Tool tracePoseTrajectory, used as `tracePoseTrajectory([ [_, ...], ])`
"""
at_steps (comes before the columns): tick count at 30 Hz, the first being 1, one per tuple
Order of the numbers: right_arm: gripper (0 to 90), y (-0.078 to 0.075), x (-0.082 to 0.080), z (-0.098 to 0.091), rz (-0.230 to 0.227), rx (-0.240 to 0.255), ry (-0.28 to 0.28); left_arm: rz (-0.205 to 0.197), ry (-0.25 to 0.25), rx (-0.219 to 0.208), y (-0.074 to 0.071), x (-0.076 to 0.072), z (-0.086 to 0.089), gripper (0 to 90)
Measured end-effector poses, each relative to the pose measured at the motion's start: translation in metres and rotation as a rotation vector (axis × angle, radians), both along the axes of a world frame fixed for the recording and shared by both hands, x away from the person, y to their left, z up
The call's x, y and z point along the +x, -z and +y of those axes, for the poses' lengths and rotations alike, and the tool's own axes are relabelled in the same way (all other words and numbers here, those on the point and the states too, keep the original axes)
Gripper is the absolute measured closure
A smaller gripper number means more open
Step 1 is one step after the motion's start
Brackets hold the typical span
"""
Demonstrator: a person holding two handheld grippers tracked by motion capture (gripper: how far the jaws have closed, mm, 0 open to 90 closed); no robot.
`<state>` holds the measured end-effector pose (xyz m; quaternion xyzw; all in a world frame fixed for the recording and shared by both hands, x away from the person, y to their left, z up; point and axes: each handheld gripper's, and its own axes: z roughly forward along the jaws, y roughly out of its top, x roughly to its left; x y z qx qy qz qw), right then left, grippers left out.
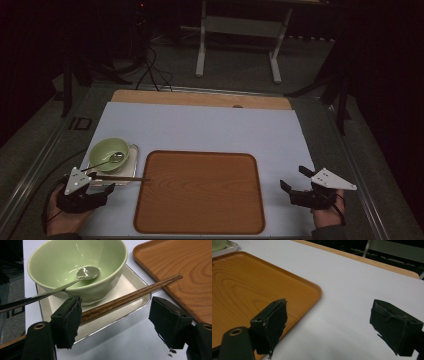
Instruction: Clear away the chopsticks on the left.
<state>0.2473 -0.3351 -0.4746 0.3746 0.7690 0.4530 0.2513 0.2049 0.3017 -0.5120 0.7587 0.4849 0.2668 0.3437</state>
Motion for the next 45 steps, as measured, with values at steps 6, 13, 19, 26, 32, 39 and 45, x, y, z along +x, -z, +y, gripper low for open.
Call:
tracePoseTrajectory([
  [6, 13.9, 0.000, 0.000, 0.000, 0.001, 0.000, -0.003, 0.022, 0.000, 0.015, 0.007, 0.006, 0.002, 26.9],
  [13, 13.9, 0.000, 0.000, -0.001, 0.005, 0.004, -0.001, 0.038, -0.009, 0.019, 0.012, 0.011, 0.006, 27.8],
  [19, 13.9, 0.000, 0.000, -0.001, 0.007, 0.008, 0.000, 0.048, 0.000, 0.027, 0.014, 0.013, 0.006, 27.9],
  [26, 13.9, 0.000, 0.000, -0.003, 0.010, 0.014, 0.005, 0.053, 0.006, 0.024, 0.016, 0.016, 0.007, 27.5],
  [32, 13.9, 0.000, 0.000, -0.003, 0.012, 0.011, 0.006, 0.054, 0.010, 0.016, 0.016, 0.015, 0.006, 27.5],
  [39, 13.9, 0.001, 0.000, -0.003, 0.017, 0.012, 0.007, 0.050, 0.015, 0.016, 0.016, 0.015, 0.007, 28.2],
  [45, 13.9, 0.001, 0.000, -0.003, 0.019, 0.011, 0.006, 0.048, 0.020, 0.021, 0.017, 0.016, 0.007, 27.7],
])
